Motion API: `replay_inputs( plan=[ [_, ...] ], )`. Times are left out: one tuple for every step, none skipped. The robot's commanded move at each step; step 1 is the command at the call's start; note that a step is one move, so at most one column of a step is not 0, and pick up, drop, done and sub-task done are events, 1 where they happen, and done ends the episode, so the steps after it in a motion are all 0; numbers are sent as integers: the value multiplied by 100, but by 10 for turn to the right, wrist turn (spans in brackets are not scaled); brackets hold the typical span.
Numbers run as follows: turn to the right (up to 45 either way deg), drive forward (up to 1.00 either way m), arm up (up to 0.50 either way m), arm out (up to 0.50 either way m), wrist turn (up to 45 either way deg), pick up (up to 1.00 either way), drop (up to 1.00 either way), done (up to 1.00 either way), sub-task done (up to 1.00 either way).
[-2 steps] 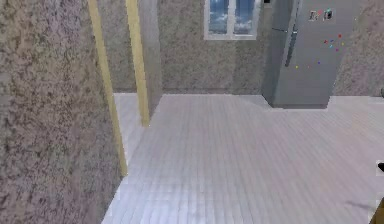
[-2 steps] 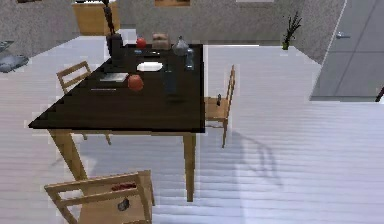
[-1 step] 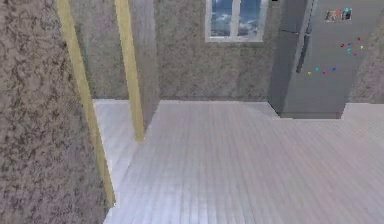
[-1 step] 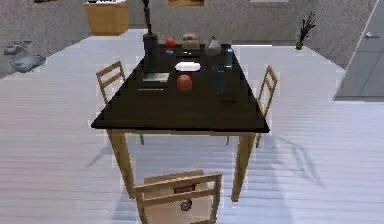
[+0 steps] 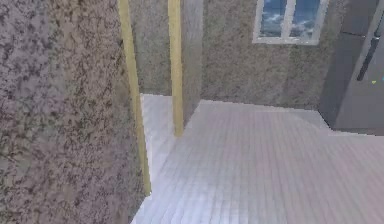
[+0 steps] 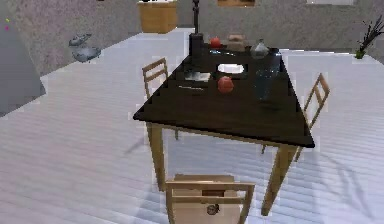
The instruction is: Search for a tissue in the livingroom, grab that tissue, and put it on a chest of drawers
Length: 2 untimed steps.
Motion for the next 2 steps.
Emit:
replay_inputs(
  plan=[
    [0,100,0,0,0,0,0,0,0],
    [0,40,0,0,0,0,0,0,0]
  ],
)
